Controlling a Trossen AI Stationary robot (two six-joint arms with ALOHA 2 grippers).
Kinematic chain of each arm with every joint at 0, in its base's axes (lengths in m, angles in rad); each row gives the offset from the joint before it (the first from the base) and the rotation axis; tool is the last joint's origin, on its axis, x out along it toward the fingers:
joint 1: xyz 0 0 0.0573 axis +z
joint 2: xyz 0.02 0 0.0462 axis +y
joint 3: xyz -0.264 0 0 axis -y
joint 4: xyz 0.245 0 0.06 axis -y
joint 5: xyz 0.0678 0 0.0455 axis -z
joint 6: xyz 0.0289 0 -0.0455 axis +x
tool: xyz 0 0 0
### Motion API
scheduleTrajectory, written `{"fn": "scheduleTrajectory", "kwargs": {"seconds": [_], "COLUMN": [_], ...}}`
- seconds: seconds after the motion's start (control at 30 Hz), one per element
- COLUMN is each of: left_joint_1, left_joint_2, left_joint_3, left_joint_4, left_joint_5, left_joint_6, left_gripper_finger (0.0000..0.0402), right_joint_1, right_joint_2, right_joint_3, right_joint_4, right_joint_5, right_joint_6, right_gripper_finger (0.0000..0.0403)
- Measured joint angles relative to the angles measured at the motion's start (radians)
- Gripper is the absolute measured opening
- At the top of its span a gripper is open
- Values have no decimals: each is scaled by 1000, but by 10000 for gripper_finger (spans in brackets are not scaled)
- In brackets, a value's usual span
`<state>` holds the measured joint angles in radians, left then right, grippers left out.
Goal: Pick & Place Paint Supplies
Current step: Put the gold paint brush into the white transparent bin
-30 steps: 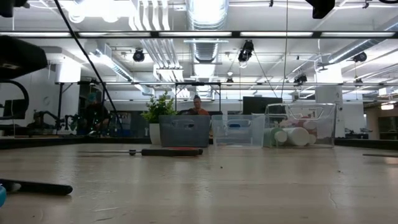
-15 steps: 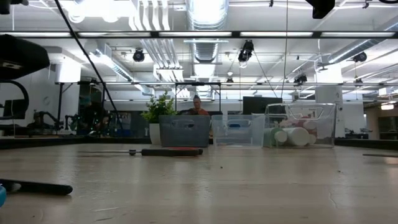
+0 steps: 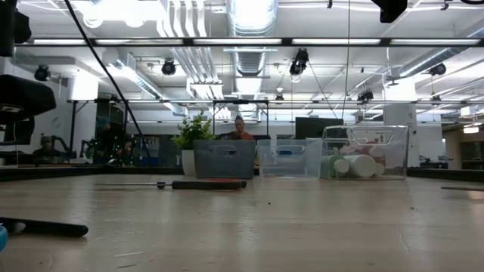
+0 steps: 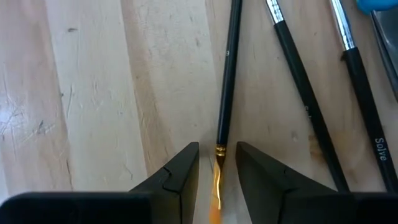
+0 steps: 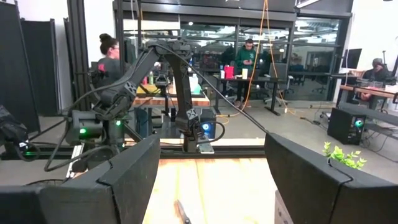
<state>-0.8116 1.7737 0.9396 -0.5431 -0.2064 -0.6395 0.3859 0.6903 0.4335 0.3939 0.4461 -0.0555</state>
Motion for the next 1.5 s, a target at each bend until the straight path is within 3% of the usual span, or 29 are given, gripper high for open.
{"fn": "scheduleTrajectory", "kwargs": {"seconds": [0.3, 0.57, 1.17, 1.5], "left_joint_1": [5, 52, 71, 72], "left_joint_2": [2, 2, 2, 2], "left_joint_3": [-1, -3, -5, -5], "left_joint_4": [7, 4, 13, 21], "left_joint_5": [6, 96, 110, 102], "left_joint_6": [-7, -18, 9, 5], "left_gripper_finger": [118, 118, 114, 12], "right_joint_1": [0, 0, 0, 0], "right_joint_2": [0, 0, 0, 0], "right_joint_3": [0, 0, 0, 0], "right_joint_4": [0, 0, 0, 0], "right_joint_5": [0, 0, 0, 0], "right_joint_6": [2, 1, 0, 0], "right_gripper_finger": [288, 288, 288, 288]}}
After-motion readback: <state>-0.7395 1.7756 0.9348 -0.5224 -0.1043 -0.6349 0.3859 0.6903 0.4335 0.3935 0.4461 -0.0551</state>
